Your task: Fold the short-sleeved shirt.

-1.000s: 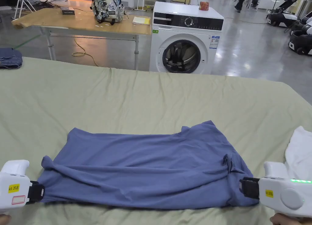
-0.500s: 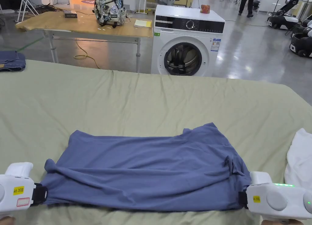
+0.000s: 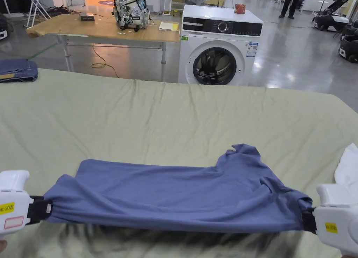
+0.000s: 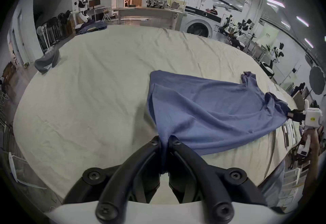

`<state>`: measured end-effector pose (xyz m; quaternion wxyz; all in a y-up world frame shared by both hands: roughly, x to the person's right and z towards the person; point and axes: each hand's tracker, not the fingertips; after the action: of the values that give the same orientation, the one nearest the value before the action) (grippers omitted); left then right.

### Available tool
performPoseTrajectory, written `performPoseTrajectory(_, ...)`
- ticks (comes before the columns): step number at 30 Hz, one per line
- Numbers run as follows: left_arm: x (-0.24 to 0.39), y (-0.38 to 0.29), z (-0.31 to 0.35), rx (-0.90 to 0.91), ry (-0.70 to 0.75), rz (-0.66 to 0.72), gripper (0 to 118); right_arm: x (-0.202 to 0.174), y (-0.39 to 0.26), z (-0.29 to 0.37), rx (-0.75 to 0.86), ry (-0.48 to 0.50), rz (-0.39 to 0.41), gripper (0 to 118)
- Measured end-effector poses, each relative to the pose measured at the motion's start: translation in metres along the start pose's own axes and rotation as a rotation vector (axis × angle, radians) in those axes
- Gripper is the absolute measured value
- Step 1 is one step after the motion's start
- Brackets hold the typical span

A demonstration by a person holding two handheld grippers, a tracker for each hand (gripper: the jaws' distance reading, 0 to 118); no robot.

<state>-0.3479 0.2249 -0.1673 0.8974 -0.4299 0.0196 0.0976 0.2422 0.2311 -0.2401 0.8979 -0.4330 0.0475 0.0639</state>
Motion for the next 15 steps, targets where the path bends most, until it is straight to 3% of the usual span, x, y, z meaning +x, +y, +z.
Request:
performPoseTrajectory(9, -0.017, -0.100, -0.013, -0.130, 0.051, 0.044, 0, -0.006, -0.102, -0.018, -0.167, -0.016, -0.001, 3)
performPoseTrajectory(15, -0.026, -0.117, -0.033, -0.141, 0.058, 0.081, 0, -0.004, -0.120, -0.036, -0.163, -0.023, -0.041, 4)
